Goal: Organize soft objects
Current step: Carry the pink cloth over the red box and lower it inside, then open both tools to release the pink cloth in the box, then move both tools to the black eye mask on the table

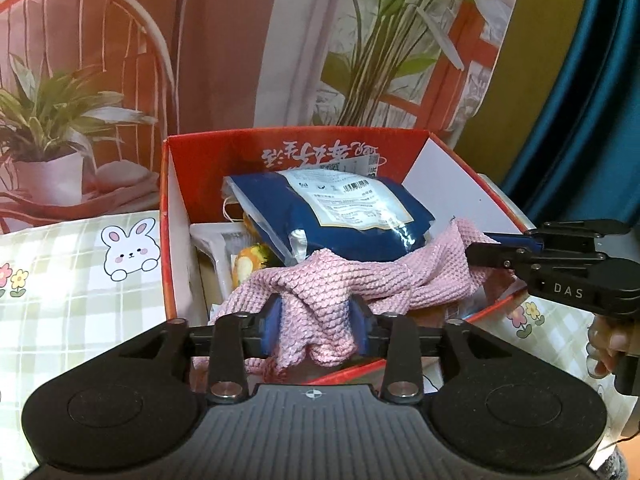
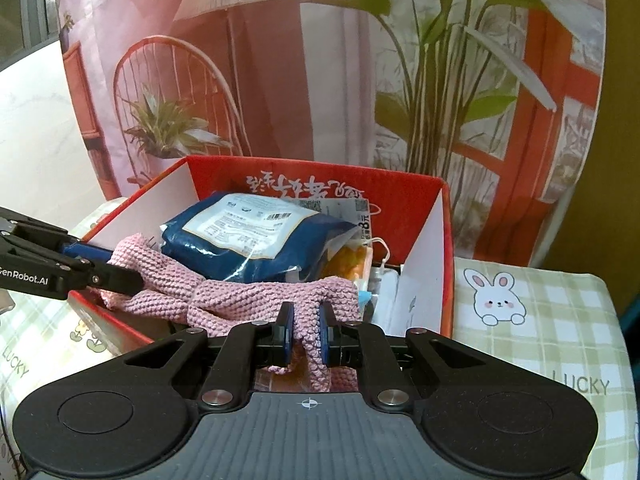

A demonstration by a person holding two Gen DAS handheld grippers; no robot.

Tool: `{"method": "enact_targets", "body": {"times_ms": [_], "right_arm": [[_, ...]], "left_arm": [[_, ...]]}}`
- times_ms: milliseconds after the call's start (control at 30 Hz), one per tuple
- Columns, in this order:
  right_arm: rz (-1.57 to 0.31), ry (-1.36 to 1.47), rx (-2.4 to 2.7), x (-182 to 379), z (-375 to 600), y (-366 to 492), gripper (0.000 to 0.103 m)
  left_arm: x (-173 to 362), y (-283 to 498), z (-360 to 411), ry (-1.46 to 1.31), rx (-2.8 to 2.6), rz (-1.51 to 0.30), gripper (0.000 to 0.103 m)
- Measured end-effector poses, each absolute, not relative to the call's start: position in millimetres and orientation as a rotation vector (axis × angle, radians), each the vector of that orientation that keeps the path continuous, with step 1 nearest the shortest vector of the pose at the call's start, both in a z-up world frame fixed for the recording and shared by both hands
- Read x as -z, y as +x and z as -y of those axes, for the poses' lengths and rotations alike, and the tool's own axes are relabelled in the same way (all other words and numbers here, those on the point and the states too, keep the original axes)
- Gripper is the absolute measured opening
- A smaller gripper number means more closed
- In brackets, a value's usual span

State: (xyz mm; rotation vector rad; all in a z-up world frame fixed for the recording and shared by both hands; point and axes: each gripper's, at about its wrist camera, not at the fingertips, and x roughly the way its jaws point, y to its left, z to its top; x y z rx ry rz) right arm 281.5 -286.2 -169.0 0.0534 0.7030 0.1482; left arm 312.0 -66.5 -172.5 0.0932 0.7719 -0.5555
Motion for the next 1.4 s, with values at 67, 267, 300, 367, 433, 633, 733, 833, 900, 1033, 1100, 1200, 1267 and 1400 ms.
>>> {"method": "enact_targets", "body": {"times_ms": [67,267,300,367,433,633,733,833,900,1033,1100,1200,1267,1400], "right_arm": [[-0.699,0.054,-0.141,167,286,279,0.018],[-0.647,0.023,-0.126,155,284,263,0.051],[-0.627,0.020,-0.118,153,283,258,0.063],[-0.592,0.018,-0.115,149,282,249,0.072],[-0.576,0.018,-0.113,146,280,242,0.084],[-0.509,0.054,-0.113,142,272,207,0.102],[-0.472,0.013,-0.085,147,262,185,0.102],[-0.474,-0.003,-0.063,159,252,164,0.102],[-0.504,0.039,-0.079,170,249,153,0.102],[-0.581,0.115,-0.082,198,242,130,0.103],[-0.618,0.137,-0.084,211,238,121,0.103],[-0.673,0.127,-0.085,229,227,104,0.102],[-0.704,0.104,-0.089,237,220,95,0.102],[-0.766,0.084,-0.099,250,211,81,0.102]], "left_arm": [[169,307,66,0.090,0.550,-0.754,0.067],[155,287,61,0.081,0.522,-0.672,0.096],[153,283,60,0.083,0.511,-0.660,0.096],[151,274,57,0.087,0.488,-0.644,0.098],[151,261,54,0.091,0.473,-0.624,0.102],[162,220,39,0.116,0.392,-0.614,0.103],[173,198,29,0.143,0.344,-0.612,0.103],[186,177,23,0.169,0.312,-0.622,0.103],[196,165,18,0.161,0.309,-0.639,0.103],[215,148,8,0.134,0.312,-0.669,0.103],[224,141,4,0.118,0.312,-0.678,0.103],[236,135,1,0.107,0.307,-0.704,0.103],[243,131,1,0.123,0.311,-0.712,0.103],[256,121,4,0.182,0.303,-0.715,0.103]]}}
